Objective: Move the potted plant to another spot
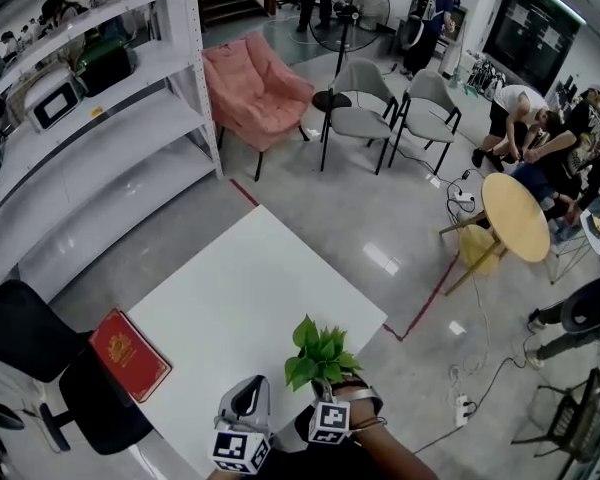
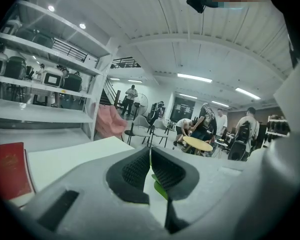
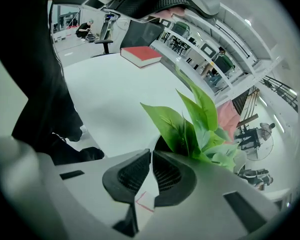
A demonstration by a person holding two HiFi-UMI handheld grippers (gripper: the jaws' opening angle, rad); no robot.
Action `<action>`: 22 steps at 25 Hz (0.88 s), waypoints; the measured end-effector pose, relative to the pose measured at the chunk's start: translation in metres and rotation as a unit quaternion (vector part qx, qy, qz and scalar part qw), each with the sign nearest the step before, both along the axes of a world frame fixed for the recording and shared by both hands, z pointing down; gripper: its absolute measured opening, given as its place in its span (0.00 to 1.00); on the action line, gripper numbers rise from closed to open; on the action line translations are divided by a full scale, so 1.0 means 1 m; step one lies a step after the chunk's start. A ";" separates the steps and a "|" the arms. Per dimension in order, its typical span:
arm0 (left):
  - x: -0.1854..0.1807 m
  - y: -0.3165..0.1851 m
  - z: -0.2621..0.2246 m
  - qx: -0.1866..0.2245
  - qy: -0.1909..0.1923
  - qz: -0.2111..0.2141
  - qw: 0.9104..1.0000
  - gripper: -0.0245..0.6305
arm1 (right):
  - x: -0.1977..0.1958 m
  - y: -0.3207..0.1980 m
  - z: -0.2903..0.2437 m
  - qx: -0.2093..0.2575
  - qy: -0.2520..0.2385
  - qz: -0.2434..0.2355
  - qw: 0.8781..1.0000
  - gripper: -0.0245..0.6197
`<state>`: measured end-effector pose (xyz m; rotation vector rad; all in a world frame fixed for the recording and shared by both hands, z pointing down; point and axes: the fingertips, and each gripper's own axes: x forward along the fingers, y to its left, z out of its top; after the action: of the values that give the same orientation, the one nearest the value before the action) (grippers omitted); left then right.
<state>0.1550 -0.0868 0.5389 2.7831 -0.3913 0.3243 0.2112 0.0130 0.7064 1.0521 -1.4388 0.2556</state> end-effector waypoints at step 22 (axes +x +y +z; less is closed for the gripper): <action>0.053 -0.019 0.011 -0.011 -0.011 -0.022 1.000 0.07 | 0.125 -0.039 0.014 -0.004 0.005 0.014 1.000 0.08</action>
<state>0.2078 -0.1060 0.5504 2.7470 -0.4499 0.3472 0.3359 -0.0259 0.7204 1.0670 -1.4145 0.2760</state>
